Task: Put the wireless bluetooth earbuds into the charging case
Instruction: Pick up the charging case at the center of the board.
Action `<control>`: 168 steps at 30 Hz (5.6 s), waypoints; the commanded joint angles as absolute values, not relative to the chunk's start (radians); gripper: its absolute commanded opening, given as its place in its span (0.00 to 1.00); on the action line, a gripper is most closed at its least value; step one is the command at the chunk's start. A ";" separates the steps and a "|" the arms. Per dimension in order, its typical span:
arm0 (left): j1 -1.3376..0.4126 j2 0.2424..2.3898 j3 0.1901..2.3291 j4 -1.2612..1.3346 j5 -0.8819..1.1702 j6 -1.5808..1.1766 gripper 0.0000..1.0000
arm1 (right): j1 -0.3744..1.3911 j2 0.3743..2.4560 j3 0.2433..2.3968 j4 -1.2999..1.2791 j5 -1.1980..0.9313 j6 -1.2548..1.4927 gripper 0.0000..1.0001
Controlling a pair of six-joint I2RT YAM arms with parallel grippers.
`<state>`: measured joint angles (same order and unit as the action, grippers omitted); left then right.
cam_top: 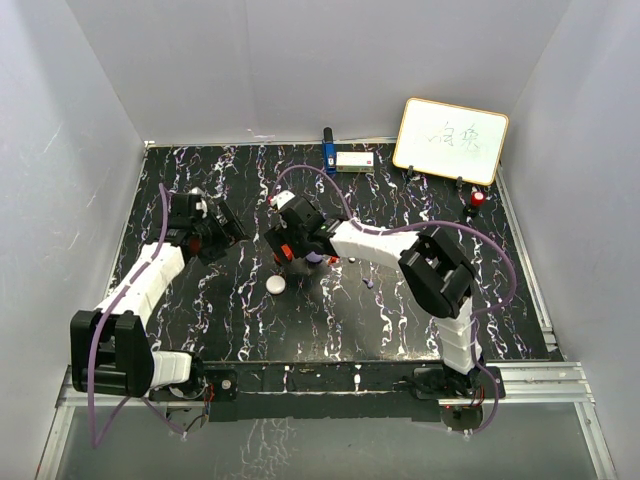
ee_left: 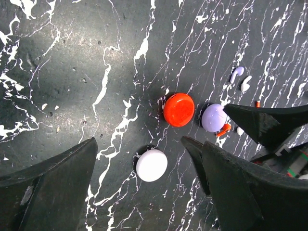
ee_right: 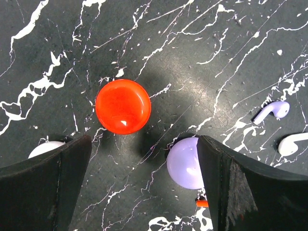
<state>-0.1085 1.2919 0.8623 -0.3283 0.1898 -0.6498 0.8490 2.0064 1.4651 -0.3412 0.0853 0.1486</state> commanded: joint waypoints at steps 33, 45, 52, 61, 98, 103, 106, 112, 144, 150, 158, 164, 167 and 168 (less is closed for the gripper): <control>-0.022 1.152 0.797 -0.356 0.224 -0.687 0.88 | 1.044 1.967 1.477 -0.315 0.138 0.252 0.88; 0.022 1.124 0.764 -0.363 0.246 -0.673 0.88 | 1.054 2.039 1.512 -0.336 0.177 0.272 0.86; 0.031 1.124 0.758 -0.358 0.263 -0.667 0.88 | 1.054 2.039 1.486 -0.336 0.158 0.321 0.82; 0.038 1.130 0.749 -0.350 0.280 -0.661 0.88 | 1.055 2.047 1.470 -0.336 0.161 0.374 0.77; 0.054 1.136 0.709 -0.306 0.371 -0.660 0.88 | 1.050 2.025 1.313 -0.251 0.154 0.085 0.38; 0.053 1.154 0.695 -0.266 0.459 -0.648 0.87 | 0.988 1.923 1.190 -0.122 0.023 0.023 0.35; 0.053 1.164 0.681 -0.213 0.532 -0.646 0.87 | 0.959 1.838 1.125 -0.040 -0.038 -0.021 0.35; 0.053 1.206 0.660 -0.120 0.662 -0.659 0.83 | 0.906 1.749 1.063 0.038 -0.169 -0.105 0.32; -0.181 1.358 0.670 0.135 0.810 -0.738 0.47 | 0.850 1.678 1.100 0.092 -0.375 -0.184 0.26; -0.195 1.381 0.669 0.182 0.845 -0.763 0.45 | 0.850 1.672 1.098 0.092 -0.385 -0.191 0.26; -0.208 1.406 0.672 0.186 0.873 -0.758 0.44 | 0.850 1.664 1.094 0.095 -0.385 -0.198 0.26; -0.211 1.412 0.668 0.185 0.874 -0.753 0.39 | 0.849 1.661 1.094 0.095 -0.387 -0.199 0.26; -0.213 1.416 0.668 0.187 0.874 -0.753 0.34 | 0.850 1.662 1.094 0.095 -0.387 -0.201 0.26; -0.213 1.418 0.670 0.187 0.874 -0.753 0.33 | 0.850 1.662 1.094 0.095 -0.387 -0.200 0.26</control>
<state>-0.2066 1.4193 0.6426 0.1795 0.8322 -0.7509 0.8524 1.7077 1.0569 0.0345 -0.3737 -0.1844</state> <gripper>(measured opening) 0.351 0.491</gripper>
